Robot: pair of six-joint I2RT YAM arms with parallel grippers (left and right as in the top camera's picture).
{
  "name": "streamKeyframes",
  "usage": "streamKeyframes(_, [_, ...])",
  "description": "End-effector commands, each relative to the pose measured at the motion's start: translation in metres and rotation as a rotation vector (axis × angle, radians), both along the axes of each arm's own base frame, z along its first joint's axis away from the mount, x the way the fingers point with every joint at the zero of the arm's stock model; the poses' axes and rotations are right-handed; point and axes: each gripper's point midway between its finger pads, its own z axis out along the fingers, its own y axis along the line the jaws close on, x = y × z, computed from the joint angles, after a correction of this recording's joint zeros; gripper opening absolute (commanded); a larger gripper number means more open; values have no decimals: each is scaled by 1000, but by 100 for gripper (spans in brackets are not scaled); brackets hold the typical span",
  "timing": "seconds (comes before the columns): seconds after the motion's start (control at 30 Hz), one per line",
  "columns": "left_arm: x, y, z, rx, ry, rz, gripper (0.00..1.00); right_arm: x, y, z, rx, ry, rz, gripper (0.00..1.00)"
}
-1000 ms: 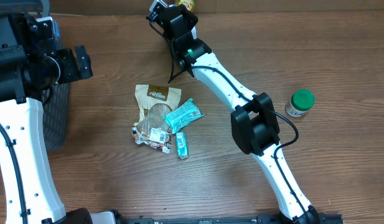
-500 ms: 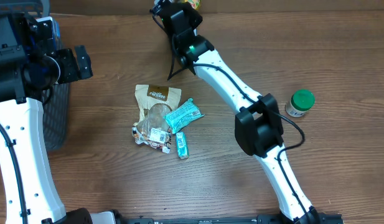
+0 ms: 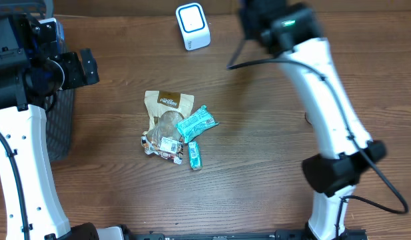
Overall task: Scan the item barcode
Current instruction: 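Hold the bottle under the scanner, then carry it right, then set the bottle down at the right side and release it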
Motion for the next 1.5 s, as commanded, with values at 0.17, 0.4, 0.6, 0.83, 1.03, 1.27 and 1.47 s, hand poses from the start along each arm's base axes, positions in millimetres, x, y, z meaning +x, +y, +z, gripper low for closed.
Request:
streamKeyframes(0.17, [2, 0, 4, 0, -11, 3, 99, -29, -62, -82, 419, 404, -140, 29])
streamKeyframes(0.4, [2, 0, 4, 0, -11, 3, 99, -44, -120, -138, 439, 529, -295, 30])
streamKeyframes(0.6, [2, 0, 4, 0, -11, 3, 100, -40, -130, -170, 443, 536, -320, 30])
streamKeyframes(0.83, [2, 0, 4, 0, -11, 3, 99, -52, -128, -190, 430, 590, -342, 29])
streamKeyframes(1.03, [2, 0, 4, 0, -11, 3, 100, -73, -161, -192, 289, 607, -542, 30])
streamKeyframes(1.27, [2, 0, 4, 0, -11, 3, 99, -93, -173, -190, 223, 649, -642, 33])
streamKeyframes(1.47, [2, 0, 4, 0, -11, 3, 100, -98, -173, -190, 218, 672, -644, 33])
